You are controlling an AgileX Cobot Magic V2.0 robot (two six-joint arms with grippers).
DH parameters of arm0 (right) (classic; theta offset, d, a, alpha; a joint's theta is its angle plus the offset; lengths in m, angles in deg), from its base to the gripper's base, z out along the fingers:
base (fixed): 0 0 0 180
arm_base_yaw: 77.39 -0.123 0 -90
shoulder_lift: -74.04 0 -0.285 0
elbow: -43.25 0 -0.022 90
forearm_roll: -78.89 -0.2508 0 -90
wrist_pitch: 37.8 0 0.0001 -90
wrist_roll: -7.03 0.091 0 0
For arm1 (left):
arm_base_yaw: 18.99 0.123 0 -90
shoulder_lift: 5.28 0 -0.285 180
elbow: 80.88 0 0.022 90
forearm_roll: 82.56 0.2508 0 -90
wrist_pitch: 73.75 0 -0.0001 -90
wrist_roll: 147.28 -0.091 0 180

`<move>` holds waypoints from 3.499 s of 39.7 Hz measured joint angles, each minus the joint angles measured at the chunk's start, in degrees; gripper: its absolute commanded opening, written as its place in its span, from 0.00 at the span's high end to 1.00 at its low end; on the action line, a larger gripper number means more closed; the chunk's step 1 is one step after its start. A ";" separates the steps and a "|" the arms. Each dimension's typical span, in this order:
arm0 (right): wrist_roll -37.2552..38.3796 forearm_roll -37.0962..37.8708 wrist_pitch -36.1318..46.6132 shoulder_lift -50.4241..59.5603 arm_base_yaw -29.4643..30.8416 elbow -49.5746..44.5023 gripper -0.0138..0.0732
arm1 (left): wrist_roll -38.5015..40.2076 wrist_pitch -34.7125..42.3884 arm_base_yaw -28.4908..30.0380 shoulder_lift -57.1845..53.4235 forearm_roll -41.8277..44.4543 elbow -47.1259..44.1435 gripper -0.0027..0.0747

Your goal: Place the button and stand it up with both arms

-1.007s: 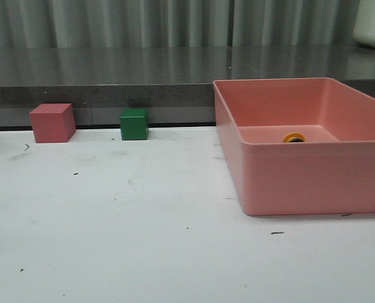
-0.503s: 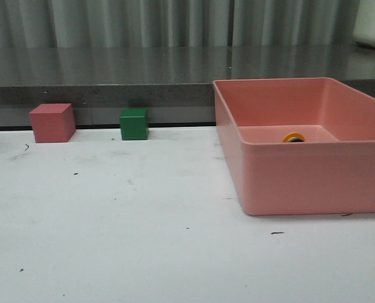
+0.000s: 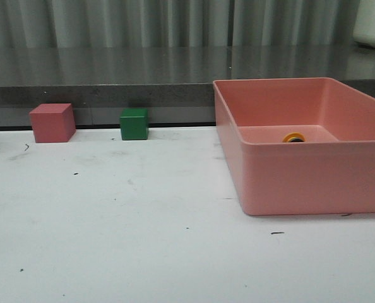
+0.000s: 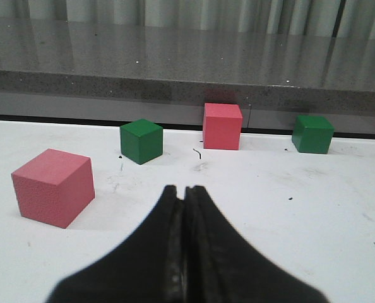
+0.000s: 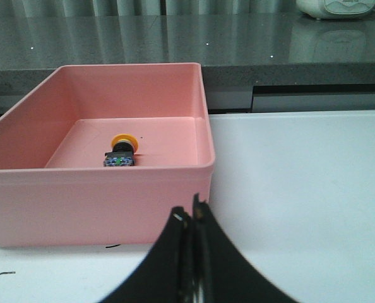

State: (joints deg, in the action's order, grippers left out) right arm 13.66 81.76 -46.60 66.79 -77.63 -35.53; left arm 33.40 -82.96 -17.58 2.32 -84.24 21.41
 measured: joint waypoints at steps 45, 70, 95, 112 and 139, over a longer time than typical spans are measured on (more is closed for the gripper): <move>0.00 -8.14 -13.39 -29.00 0.00 31.05 0.92 | 0.00 -2.26 0.00 24.76 -2.88 27.34 0.97; 0.10 -3.22 -9.36 -34.41 0.00 31.47 0.10 | 0.00 -3.19 0.00 24.76 -2.88 27.34 0.10; 0.10 -5.51 -25.58 -81.48 -11.29 65.43 0.10 | 0.00 -3.21 0.00 24.76 -2.88 27.34 0.10; 1.85 -5.51 -34.11 -108.34 -9.50 83.20 0.10 | 0.00 -3.21 0.00 24.76 -2.88 27.34 0.10; 2.32 -6.31 -35.37 -119.13 -9.25 88.03 0.60 | 0.00 -3.31 0.00 24.76 -2.88 27.34 0.10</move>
State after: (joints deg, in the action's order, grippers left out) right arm 15.98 75.45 -81.97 -52.34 -86.88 52.50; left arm 33.40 -86.27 -17.58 27.08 -87.12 48.74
